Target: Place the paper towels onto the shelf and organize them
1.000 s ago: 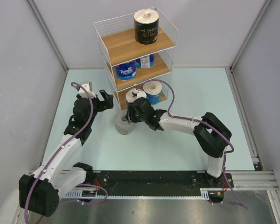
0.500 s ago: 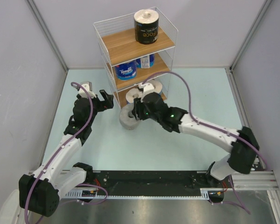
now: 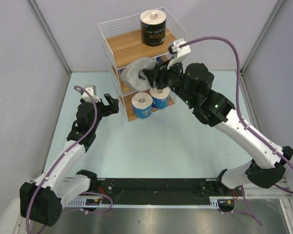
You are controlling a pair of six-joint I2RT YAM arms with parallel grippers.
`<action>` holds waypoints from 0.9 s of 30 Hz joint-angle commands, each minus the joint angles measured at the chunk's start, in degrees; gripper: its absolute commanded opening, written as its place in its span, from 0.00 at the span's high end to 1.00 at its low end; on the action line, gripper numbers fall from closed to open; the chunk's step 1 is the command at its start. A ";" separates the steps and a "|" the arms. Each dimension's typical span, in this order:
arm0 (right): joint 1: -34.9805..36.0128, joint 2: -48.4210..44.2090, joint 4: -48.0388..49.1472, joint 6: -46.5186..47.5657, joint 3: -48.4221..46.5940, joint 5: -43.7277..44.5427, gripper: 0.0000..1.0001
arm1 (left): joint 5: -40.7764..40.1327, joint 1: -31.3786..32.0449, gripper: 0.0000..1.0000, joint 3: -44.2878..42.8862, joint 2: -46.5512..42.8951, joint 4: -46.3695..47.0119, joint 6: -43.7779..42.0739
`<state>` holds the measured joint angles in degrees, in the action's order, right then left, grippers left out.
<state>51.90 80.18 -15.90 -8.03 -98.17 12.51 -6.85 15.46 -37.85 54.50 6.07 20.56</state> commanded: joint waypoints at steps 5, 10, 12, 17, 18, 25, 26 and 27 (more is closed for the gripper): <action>-0.22 6.38 9.12 7.23 -12.12 7.61 0.56 | 0.52 -0.43 0.00 -1.71 -0.71 1.41 0.45; -1.80 12.01 9.66 7.86 -18.97 7.88 0.56 | 0.61 -0.43 0.00 -1.71 -0.54 1.67 0.54; -1.80 14.98 8.35 9.52 -23.54 8.40 0.56 | 0.61 -0.43 0.00 -1.71 -0.45 1.50 0.63; -1.89 19.04 7.73 11.19 -30.48 9.02 0.56 | 0.52 -0.43 0.00 -1.62 -0.36 1.76 0.63; -1.98 20.09 7.64 11.81 -31.20 9.37 0.56 | 0.61 -0.43 0.00 -1.62 -0.19 1.76 0.80; -3.65 21.86 6.59 11.20 -33.67 9.20 0.56 | 0.87 -0.52 0.00 -1.53 -0.10 2.02 0.80; -3.82 21.86 6.67 11.11 -33.58 9.11 0.56 | 0.96 -0.52 0.00 -1.53 -0.01 1.93 0.98; -4.26 21.77 6.50 10.93 -33.40 9.02 0.56 | 1.05 -0.52 0.00 -1.53 0.08 2.02 0.89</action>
<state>48.84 102.04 -12.23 2.52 -128.77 20.73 -6.83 15.44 -37.85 54.48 6.07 20.56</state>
